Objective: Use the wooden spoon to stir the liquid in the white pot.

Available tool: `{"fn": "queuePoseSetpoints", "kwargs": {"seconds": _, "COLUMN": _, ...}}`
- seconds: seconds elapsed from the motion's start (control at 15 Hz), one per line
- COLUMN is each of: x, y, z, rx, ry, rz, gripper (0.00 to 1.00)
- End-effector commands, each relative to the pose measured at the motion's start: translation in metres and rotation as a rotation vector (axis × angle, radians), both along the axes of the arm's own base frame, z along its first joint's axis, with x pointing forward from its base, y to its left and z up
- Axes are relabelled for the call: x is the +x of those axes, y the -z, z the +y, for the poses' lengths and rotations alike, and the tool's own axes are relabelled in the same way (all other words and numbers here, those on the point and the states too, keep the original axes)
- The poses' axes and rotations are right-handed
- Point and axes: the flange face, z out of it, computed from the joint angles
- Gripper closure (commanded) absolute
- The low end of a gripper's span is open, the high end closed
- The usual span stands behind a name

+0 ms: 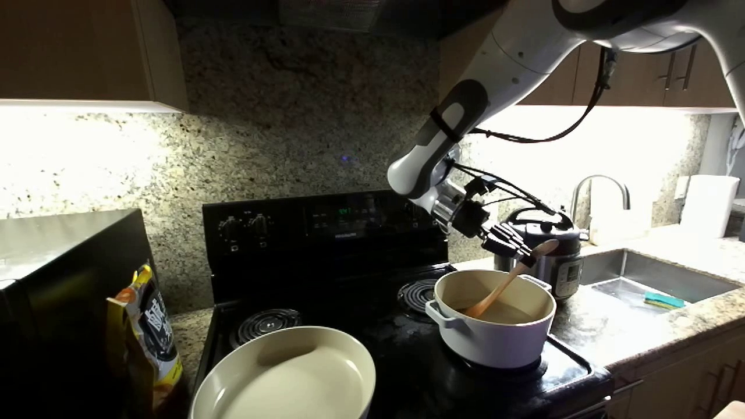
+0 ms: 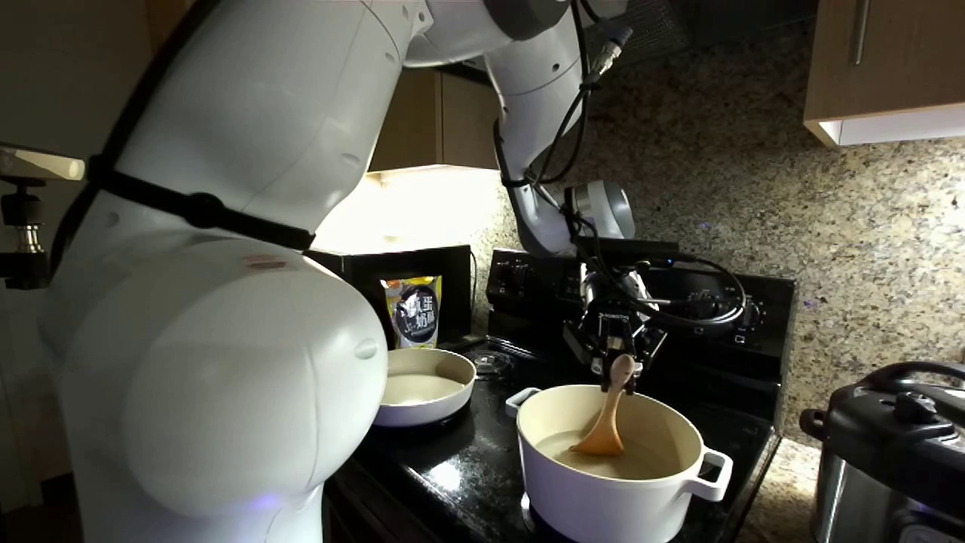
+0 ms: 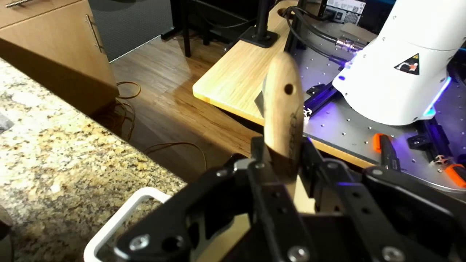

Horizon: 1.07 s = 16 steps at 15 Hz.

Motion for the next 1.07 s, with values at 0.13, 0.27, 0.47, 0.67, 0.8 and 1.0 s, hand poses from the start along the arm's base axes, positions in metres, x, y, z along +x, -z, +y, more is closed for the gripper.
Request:
{"fn": "queuePoseSetpoints", "kwargs": {"seconds": 0.13, "x": 0.013, "y": -0.02, "z": 0.016, "rx": 0.002, "ry": -0.029, "rz": -0.025, "gripper": 0.91}}
{"fn": "queuePoseSetpoints", "kwargs": {"seconds": 0.27, "x": 0.013, "y": -0.026, "z": 0.009, "rx": -0.008, "ry": -0.01, "rz": -0.036, "gripper": 0.91}}
{"fn": "queuePoseSetpoints", "kwargs": {"seconds": 0.47, "x": 0.009, "y": -0.03, "z": -0.005, "rx": -0.028, "ry": 0.019, "rz": -0.037, "gripper": 0.91}}
{"fn": "queuePoseSetpoints", "kwargs": {"seconds": 0.67, "x": 0.001, "y": -0.031, "z": -0.02, "rx": -0.053, "ry": 0.041, "rz": -0.013, "gripper": 0.91}}
{"fn": "queuePoseSetpoints", "kwargs": {"seconds": 0.8, "x": -0.006, "y": -0.033, "z": -0.028, "rx": -0.066, "ry": 0.05, "rz": 0.015, "gripper": 0.91}}
{"fn": "queuePoseSetpoints", "kwargs": {"seconds": 1.0, "x": -0.015, "y": -0.034, "z": -0.028, "rx": -0.086, "ry": 0.024, "rz": 0.058, "gripper": 0.91}}
